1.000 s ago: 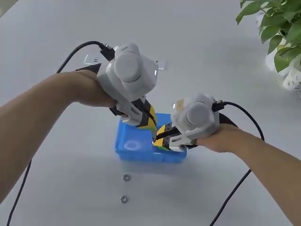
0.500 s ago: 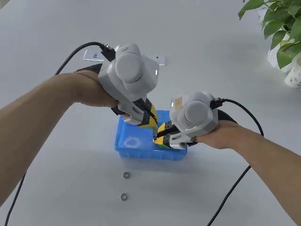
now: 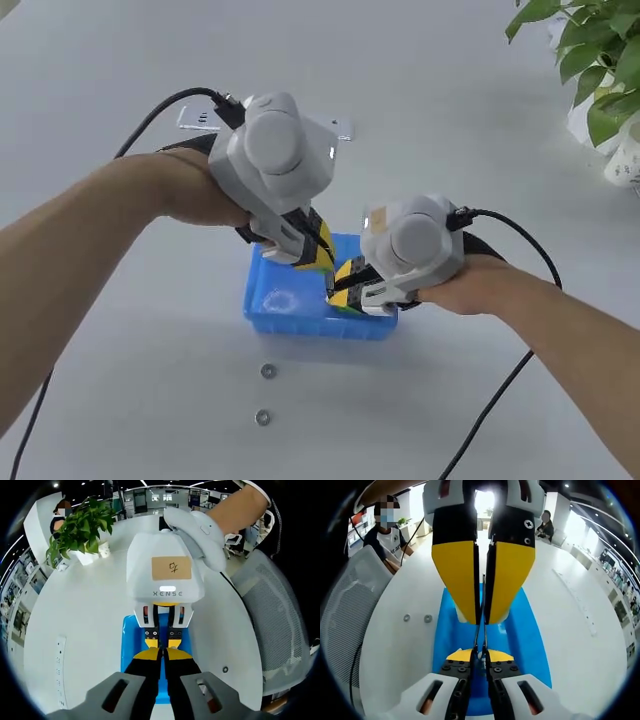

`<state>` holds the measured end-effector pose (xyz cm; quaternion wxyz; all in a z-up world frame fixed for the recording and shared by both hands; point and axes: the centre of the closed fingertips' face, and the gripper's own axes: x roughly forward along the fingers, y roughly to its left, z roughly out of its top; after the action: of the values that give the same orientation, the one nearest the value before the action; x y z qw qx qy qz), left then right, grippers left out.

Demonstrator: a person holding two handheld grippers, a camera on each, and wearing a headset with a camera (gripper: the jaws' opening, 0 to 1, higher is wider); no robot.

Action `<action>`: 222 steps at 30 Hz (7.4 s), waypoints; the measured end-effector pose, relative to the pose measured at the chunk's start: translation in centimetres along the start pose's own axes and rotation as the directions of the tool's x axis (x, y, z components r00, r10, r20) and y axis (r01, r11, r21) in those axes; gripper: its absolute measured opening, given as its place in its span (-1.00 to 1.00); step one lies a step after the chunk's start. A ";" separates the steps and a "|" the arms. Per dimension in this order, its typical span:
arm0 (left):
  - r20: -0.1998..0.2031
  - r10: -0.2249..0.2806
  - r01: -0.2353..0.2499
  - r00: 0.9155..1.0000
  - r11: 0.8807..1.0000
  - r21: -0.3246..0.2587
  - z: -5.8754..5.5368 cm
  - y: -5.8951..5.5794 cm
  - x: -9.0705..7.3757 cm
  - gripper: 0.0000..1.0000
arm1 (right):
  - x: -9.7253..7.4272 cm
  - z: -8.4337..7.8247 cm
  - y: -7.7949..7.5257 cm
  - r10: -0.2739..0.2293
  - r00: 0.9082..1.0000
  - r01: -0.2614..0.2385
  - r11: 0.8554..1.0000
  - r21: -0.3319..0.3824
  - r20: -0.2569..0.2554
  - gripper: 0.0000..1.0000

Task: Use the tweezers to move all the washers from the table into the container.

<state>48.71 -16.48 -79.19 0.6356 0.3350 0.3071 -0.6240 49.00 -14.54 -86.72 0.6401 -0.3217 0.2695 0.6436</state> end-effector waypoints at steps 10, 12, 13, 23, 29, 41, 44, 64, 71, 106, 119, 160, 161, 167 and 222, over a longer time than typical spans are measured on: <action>-0.002 0.005 -0.005 1.000 1.000 0.003 0.2 -0.1 -0.6 -0.88 | -0.3 0.5 0.1 0.000 1.000 0.000 1.000 -0.006 0.006 -0.78; -0.003 0.006 -0.006 1.000 1.000 0.005 0.3 -0.2 -0.7 -0.88 | -0.4 0.6 0.0 -0.003 1.000 0.003 1.000 -0.006 0.008 -0.78; -0.003 0.007 -0.007 1.000 1.000 0.006 0.3 -0.2 -0.8 -0.88 | -0.4 0.7 0.0 -0.004 1.000 0.004 1.000 -0.007 0.010 -0.78; 0.001 0.015 -0.015 1.000 1.000 0.006 1.0 -0.4 -1.9 -0.88 | -1.3 1.6 0.1 -0.019 0.999 0.020 1.000 -0.010 0.030 -0.78; 0.012 0.023 -0.023 1.000 1.000 -0.005 1.4 -0.6 -2.6 -0.89 | -1.9 2.2 0.2 -0.028 0.999 0.028 1.000 -0.002 0.046 -0.79; 0.021 0.037 -0.036 0.999 0.999 -0.014 2.2 -1.3 -3.9 -0.88 | -3.0 3.4 0.8 -0.044 0.997 0.044 0.999 -0.003 0.065 -0.79; 0.021 0.039 -0.039 0.999 0.999 -0.015 2.4 -1.6 -4.3 -0.88 | -3.3 3.7 1.1 -0.046 0.996 0.047 0.999 -0.008 0.070 -0.79; -0.002 0.060 -0.060 0.998 0.998 -0.010 2.3 -4.0 -6.6 -0.88 | -4.0 6.0 3.2 -0.051 0.994 0.055 0.998 -0.036 0.092 -0.78; -0.008 0.058 -0.059 0.998 0.998 -0.015 2.0 -5.0 -6.9 -0.88 | -3.8 6.4 4.4 -0.043 0.994 0.048 0.998 -0.042 0.098 -0.78; -0.062 -0.003 0.000 0.998 0.998 -0.057 -1.2 -8.4 -4.9 -0.88 | 0.2 6.0 8.3 0.020 0.993 -0.016 0.999 -0.030 0.118 -0.76; -0.061 -0.015 0.010 0.998 0.997 -0.082 -2.3 -9.0 -4.4 -0.88 | 1.6 5.6 8.9 0.032 0.993 -0.029 0.999 -0.026 0.114 -0.76; -0.043 -0.036 0.030 0.998 0.991 -0.129 -4.5 -9.2 -2.9 -0.88 | 4.1 4.9 9.5 0.061 0.992 -0.060 0.998 -0.019 0.109 -0.73; -0.044 -0.033 0.027 0.998 0.992 -0.127 -4.5 -9.2 -2.9 -0.88 | 4.1 4.9 9.5 0.060 0.992 -0.059 0.998 -0.018 0.112 -0.73; -0.041 -0.033 0.028 0.999 0.991 -0.129 -4.4 -9.1 -2.9 -0.88 | 4.0 5.1 9.4 0.062 0.991 -0.060 0.998 -0.014 0.117 -0.74; -0.020 -0.032 0.029 0.999 0.990 -0.135 -3.4 -9.2 -3.5 -0.88 | 3.1 5.5 9.6 0.060 0.991 -0.062 0.998 0.015 0.122 -0.82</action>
<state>39.48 -11.64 -78.78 0.6438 0.2937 0.3604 -0.6077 39.15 -8.68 -86.13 0.6385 -0.2674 0.2457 0.6786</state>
